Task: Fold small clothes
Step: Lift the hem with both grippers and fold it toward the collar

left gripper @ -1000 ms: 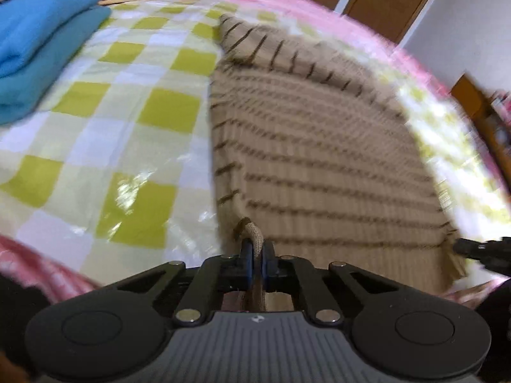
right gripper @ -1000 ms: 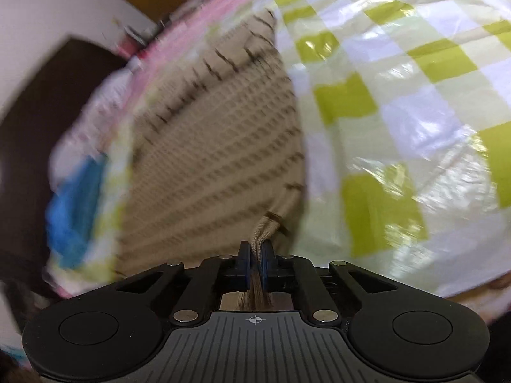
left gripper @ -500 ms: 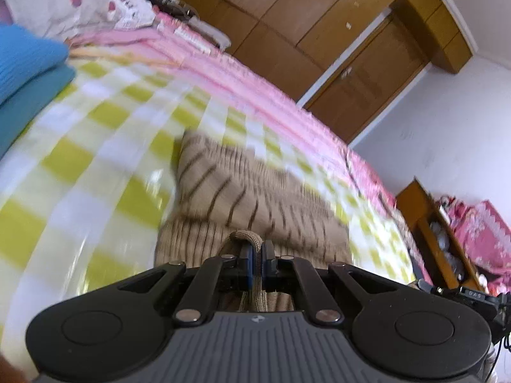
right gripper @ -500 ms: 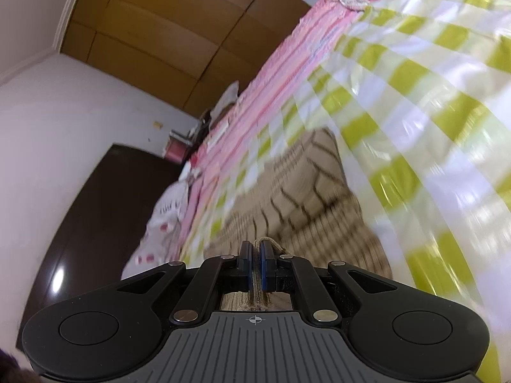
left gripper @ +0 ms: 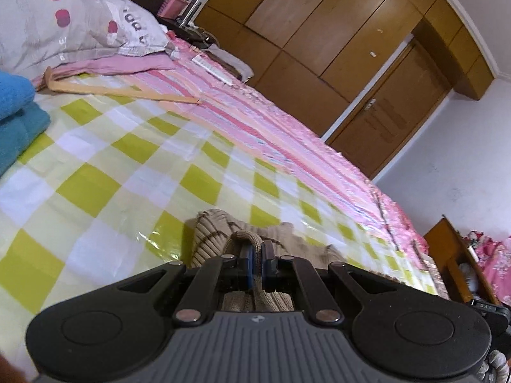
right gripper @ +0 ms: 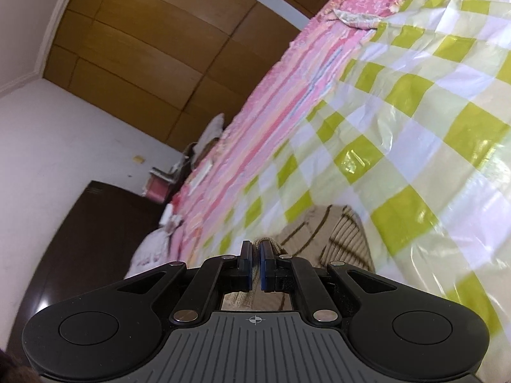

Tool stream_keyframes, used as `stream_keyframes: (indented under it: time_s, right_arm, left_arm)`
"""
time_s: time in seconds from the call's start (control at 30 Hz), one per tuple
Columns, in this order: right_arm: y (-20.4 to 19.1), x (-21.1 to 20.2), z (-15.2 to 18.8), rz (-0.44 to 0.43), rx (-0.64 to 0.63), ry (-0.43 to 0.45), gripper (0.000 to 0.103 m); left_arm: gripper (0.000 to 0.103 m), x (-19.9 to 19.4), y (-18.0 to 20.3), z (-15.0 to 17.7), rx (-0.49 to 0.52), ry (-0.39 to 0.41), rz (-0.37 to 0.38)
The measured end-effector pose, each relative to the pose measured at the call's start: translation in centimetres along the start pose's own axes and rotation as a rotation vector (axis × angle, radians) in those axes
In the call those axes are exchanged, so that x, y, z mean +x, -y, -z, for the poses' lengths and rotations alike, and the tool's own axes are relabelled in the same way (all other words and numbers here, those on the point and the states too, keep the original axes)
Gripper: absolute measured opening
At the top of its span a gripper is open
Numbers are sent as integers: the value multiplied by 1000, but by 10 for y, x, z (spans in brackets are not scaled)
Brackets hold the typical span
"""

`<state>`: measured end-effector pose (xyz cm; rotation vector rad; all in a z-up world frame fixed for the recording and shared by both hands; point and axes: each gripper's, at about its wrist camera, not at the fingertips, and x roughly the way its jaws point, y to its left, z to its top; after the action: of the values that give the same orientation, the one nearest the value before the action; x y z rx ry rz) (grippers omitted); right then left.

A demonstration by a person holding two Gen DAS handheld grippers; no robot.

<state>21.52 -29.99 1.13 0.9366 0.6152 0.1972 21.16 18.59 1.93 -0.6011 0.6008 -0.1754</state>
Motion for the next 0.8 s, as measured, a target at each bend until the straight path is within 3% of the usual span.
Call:
stream_keyframes:
  time_s: [0.27, 0.47, 0.6, 0.7, 0.8]
  right_arm:
    - [7, 35, -9, 74, -21, 21, 5]
    - [6, 51, -10, 120, -54, 21, 6]
    - [4, 56, -5, 151, -108, -1, 10]
    - [0, 49, -5, 158, -152, 17, 12]
    - [-6, 41, -5, 152, -185, 29, 15]
  left_arm:
    - [11, 28, -5, -5, 43, 25, -63]
    - [12, 38, -12, -8, 5, 8, -86]
    - [13, 32, -8, -7, 29, 10, -93]
    - [18, 25, -6, -8, 35, 19, -100]
    - [39, 15, -7, -10, 20, 69, -130]
